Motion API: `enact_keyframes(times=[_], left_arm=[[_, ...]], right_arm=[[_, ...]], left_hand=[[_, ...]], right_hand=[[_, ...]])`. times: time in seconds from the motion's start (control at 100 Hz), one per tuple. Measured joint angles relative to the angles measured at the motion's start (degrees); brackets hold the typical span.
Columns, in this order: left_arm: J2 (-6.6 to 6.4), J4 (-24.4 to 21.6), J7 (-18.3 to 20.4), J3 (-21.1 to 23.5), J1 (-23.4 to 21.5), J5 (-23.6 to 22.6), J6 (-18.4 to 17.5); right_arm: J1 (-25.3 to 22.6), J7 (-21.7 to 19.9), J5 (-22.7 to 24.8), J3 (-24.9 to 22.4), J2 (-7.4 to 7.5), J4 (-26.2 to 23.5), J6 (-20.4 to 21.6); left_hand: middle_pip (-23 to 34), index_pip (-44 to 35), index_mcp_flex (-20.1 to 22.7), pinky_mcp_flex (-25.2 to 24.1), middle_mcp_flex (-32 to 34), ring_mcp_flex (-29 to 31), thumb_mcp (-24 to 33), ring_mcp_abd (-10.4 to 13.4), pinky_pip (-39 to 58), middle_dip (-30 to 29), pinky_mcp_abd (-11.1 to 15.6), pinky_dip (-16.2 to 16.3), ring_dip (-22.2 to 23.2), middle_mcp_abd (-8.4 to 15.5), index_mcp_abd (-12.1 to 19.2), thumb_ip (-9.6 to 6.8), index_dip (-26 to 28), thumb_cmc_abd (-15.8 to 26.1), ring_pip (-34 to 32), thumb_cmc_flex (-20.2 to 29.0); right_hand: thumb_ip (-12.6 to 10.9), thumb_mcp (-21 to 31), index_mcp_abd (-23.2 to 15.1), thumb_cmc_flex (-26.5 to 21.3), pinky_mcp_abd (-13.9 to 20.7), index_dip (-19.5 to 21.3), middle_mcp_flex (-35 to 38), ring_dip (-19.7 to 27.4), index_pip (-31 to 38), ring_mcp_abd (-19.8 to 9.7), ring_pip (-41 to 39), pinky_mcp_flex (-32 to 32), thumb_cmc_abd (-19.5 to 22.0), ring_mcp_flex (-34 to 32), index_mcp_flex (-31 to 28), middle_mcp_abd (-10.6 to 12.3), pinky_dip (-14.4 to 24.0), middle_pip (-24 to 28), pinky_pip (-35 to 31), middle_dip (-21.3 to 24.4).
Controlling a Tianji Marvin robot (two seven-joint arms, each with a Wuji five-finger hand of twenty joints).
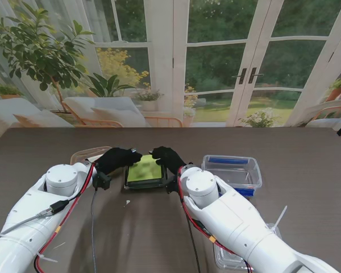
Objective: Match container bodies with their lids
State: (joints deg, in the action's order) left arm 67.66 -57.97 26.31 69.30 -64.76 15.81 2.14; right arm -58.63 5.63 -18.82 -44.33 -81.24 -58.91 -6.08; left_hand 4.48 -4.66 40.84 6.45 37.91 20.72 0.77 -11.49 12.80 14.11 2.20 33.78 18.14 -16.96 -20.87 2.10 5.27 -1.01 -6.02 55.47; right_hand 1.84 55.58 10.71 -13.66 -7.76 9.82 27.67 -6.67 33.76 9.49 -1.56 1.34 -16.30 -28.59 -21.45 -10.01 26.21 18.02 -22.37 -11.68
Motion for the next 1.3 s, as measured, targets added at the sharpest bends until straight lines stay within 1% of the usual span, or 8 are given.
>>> enact_keyframes(times=[0.19,0.39,0.64,0.82,0.85,0.92,1.15,1.3], left_arm=[[-0.16,-0.2,0.1,0.1,-0.3,-0.2,-0.9],[-0.22,0.8,0.7,0.0,0.1,-0.2,-2.1],[-0.26,2.0,1.5,0.0,0.7,-0.1,-3.1],[-0.26,2.7,1.6,-0.1,1.0,-0.1,-3.8],[-0.26,2.8,1.6,-0.2,1.0,-0.1,-3.9],[-0.25,2.9,1.6,-0.2,1.1,-0.1,-4.1],[-0.21,3.6,1.8,-0.4,1.5,0.0,-4.6],[-0.17,4.1,1.9,-0.6,1.8,0.0,-5.0]], right_arm=[[-0.5,1.0,0.2,-0.2,0.2,-1.3,0.2],[-1.0,1.0,1.6,-0.7,0.83,-2.6,0.0],[-2.7,1.3,3.0,-1.9,2.21,-5.9,-0.9],[-3.6,1.5,3.8,-2.0,2.8,-7.0,-0.8],[-3.6,1.5,3.8,-2.0,2.81,-7.0,-0.8],[-3.8,1.5,3.8,-2.0,2.83,-7.0,-0.8],[-4.2,1.2,2.9,-1.9,2.8,-6.9,-0.3],[-4.4,1.3,2.8,-1.8,2.7,-6.6,-0.1]], left_hand=[[0.0,0.0,0.0,0.1,0.0,0.0,0.0,-0.1,0.0,0.0,-0.3,0.0,0.0,0.0,0.0,0.0,0.0,0.0,0.0,0.0],[0.0,0.0,0.0,0.4,0.4,0.3,0.0,-0.3,0.4,0.0,-0.5,0.1,0.0,-0.1,0.0,0.0,0.0,0.0,0.0,0.0],[0.0,0.0,0.0,0.5,0.6,0.5,0.0,-0.4,0.6,0.0,-0.7,0.7,0.0,-0.1,0.0,0.0,0.0,0.0,0.0,-0.6],[0.0,0.0,0.0,0.5,0.6,0.6,0.0,-0.5,0.7,0.0,-0.8,0.7,0.0,-0.1,0.0,0.0,0.0,0.0,0.0,-0.6],[0.0,0.0,0.0,0.5,0.6,0.6,0.0,-0.5,0.7,0.0,-0.8,0.7,0.0,-0.1,0.0,0.0,0.0,0.0,0.0,-0.6],[0.0,0.0,0.0,0.5,0.6,0.6,0.0,-0.5,0.7,0.0,-0.8,0.7,0.0,-0.1,0.0,0.0,0.0,0.0,0.0,-0.6],[0.1,0.0,0.0,0.5,0.6,0.6,0.0,-0.5,0.7,0.0,-0.8,0.7,0.0,-0.1,0.0,0.0,0.0,0.0,0.0,-0.6],[0.2,0.0,0.0,0.5,0.6,0.7,0.0,-0.5,1.0,0.0,-0.9,0.7,0.0,-0.1,0.0,0.0,0.3,0.0,0.0,-0.6]], right_hand=[[0.0,0.0,-1.1,0.0,-5.0,0.0,1.0,-0.5,0.0,3.7,-0.2,-0.6,-0.7,0.0,-1.3,1.2,-0.4,0.3,0.0,0.0],[0.0,0.0,-2.4,0.0,-5.9,0.0,2.4,-1.0,0.0,5.3,-0.4,-0.6,-0.7,0.2,-2.7,2.0,-0.4,0.3,0.0,0.0],[0.0,0.0,-2.4,0.0,-7.2,1.6,8.3,-3.8,2.8,6.0,-3.9,-3.7,-1.4,-5.7,-7.5,2.0,2.0,2.0,-4.0,-0.7],[0.0,2.0,0.0,0.1,-7.3,2.7,12.5,-5.3,4.2,5.7,-6.0,-5.2,-1.5,-9.1,-10.3,-1.9,2.0,4.4,-10.8,-1.5],[0.0,2.0,0.2,0.1,-7.3,3.0,12.5,-5.3,4.3,5.6,-6.1,-5.8,-1.5,-9.7,-11.2,-2.1,1.7,4.5,-12.5,-1.6],[0.0,2.0,0.9,0.1,-7.3,3.5,12.5,-5.5,4.6,5.2,-6.8,-5.9,-1.5,-9.7,-11.8,-2.6,-1.7,5.2,-16.7,-2.1],[0.0,3.1,2.9,0.1,-7.3,4.8,15.2,-6.4,5.8,5.5,-9.8,-7.3,-2.1,-12.6,-15.1,-4.6,-3.5,7.4,-26.1,-3.9],[0.0,3.1,3.5,0.1,-7.3,5.0,16.6,-6.9,6.4,5.5,-11.0,-7.3,-2.1,-13.3,-15.8,-5.1,-4.7,7.5,-27.8,-4.5]])
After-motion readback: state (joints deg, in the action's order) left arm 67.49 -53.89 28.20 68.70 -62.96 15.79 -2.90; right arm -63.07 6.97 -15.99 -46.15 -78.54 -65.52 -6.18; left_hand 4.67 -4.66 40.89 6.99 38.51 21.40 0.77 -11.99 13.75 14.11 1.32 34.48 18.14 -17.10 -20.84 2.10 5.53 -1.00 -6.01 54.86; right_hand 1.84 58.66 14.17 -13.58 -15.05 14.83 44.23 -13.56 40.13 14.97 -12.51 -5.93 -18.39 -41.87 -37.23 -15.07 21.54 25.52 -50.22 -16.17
